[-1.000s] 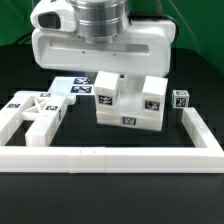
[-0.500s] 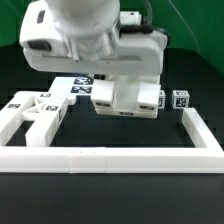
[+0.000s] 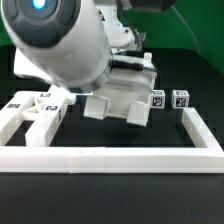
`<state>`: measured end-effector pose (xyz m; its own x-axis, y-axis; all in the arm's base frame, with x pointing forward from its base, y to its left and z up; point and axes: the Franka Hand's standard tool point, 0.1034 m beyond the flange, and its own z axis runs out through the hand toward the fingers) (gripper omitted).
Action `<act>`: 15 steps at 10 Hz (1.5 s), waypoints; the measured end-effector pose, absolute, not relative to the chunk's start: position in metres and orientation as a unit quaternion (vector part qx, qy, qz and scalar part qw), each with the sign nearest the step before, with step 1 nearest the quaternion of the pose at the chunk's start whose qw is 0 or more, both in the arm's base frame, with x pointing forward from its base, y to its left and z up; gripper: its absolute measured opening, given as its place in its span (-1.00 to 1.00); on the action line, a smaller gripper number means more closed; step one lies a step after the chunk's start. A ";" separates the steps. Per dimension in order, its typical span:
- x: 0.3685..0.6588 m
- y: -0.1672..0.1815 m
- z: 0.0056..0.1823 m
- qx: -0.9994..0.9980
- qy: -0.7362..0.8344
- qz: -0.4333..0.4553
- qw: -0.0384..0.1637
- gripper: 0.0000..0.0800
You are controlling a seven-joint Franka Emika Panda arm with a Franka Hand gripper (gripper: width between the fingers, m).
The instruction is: Assemble chair
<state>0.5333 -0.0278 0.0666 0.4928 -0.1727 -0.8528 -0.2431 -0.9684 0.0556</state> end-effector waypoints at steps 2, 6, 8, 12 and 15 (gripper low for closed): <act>0.532 -0.031 0.058 -0.860 0.129 0.494 0.031 -0.92; 0.538 -0.038 0.051 -0.868 0.133 0.478 0.031 -0.22; 0.539 -0.045 0.049 -0.868 0.135 0.477 0.033 0.24; 0.545 -0.067 0.060 -0.881 0.104 0.461 0.029 0.62; 0.556 -0.070 0.073 -0.898 0.104 0.427 0.000 0.62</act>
Offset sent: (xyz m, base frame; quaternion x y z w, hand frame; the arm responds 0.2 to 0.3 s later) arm 0.0020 0.0013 -0.0112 0.0145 0.0176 -0.0050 0.9997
